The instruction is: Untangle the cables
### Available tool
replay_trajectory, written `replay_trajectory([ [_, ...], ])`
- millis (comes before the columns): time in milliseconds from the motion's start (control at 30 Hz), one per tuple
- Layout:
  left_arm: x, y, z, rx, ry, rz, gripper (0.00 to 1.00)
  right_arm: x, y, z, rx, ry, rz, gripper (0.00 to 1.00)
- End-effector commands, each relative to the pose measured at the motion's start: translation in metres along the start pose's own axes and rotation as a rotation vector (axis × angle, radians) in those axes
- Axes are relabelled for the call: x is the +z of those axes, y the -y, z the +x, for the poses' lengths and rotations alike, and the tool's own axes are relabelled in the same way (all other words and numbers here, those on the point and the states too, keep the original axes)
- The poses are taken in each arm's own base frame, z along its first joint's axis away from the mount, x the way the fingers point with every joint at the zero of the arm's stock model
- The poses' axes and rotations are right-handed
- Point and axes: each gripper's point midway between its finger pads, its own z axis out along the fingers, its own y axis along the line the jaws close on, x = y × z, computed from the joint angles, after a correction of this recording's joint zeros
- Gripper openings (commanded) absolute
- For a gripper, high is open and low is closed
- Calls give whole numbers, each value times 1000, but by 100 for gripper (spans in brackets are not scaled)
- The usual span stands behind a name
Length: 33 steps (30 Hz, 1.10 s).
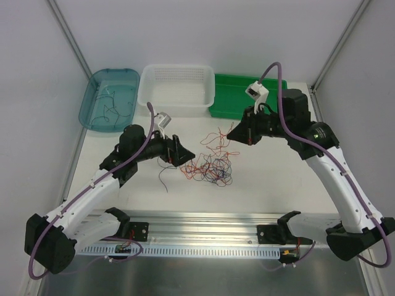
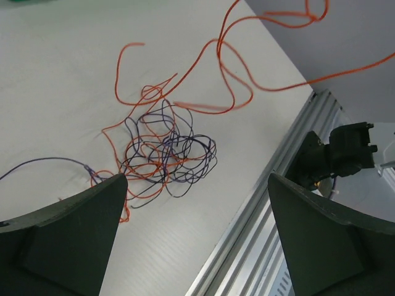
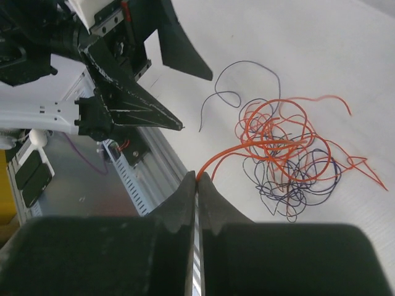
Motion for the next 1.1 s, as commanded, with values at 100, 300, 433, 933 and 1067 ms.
replay_trajectory([
  [100, 17, 29, -38, 0, 142, 112, 99, 22, -30, 7, -93, -57, -135, 1],
  [300, 41, 37, -28, -34, 91, 143, 96, 35, -38, 3, -112, -61, -161, 1],
  [433, 53, 44, -17, -36, 72, 153, 94, 38, -45, -3, -116, -39, -184, 1],
  [933, 88, 2, -38, -90, 196, -66, 23, 21, -48, -4, -148, -3, -117, 1],
  [1067, 77, -38, -46, -64, 208, -295, 0, 6, -28, -12, -133, 41, -21, 1],
])
